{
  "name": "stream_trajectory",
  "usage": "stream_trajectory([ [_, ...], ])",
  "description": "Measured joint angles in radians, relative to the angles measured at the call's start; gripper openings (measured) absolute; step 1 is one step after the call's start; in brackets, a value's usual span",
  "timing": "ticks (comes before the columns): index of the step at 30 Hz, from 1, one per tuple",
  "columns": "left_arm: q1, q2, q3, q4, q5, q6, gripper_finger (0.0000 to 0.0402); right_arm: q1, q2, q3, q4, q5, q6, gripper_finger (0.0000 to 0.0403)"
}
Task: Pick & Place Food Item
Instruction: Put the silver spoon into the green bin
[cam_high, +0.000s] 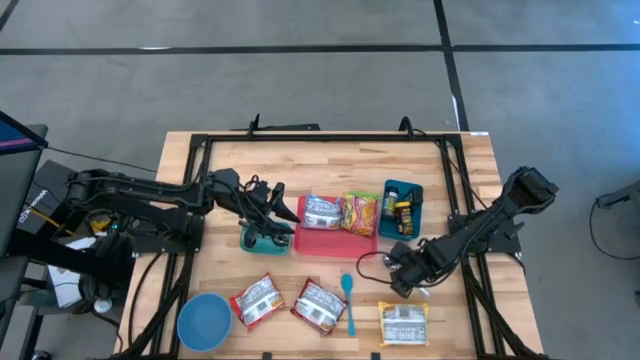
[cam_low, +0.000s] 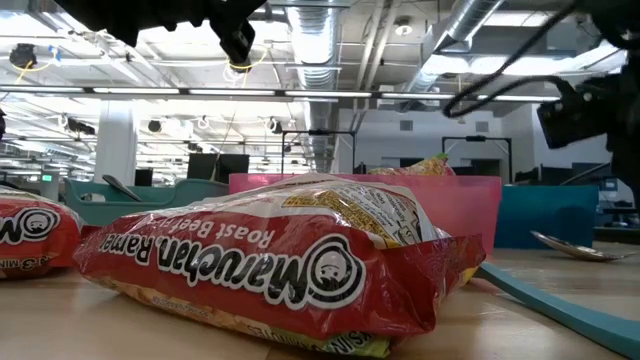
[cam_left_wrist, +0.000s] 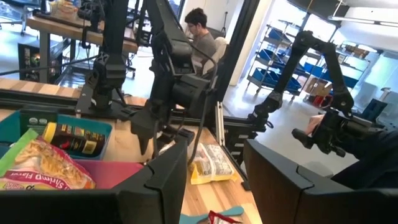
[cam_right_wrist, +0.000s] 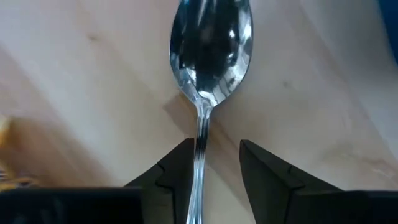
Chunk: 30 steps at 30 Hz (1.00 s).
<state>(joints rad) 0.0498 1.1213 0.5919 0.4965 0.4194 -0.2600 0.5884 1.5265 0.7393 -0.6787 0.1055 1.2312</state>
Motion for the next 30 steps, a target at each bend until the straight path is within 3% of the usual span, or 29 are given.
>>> stream_trajectory([
  [17,0.000,0.000,0.000,0.001,0.000,0.000,0.0154,0.000,-0.001,-0.029,0.013,-0.001,0.045,0.0121],
  [30,0.000,0.000,0.001,0.001,0.000,0.000,0.0154,-0.001,-0.001,-0.029,-0.023,0.000,0.052,0.0072],
])
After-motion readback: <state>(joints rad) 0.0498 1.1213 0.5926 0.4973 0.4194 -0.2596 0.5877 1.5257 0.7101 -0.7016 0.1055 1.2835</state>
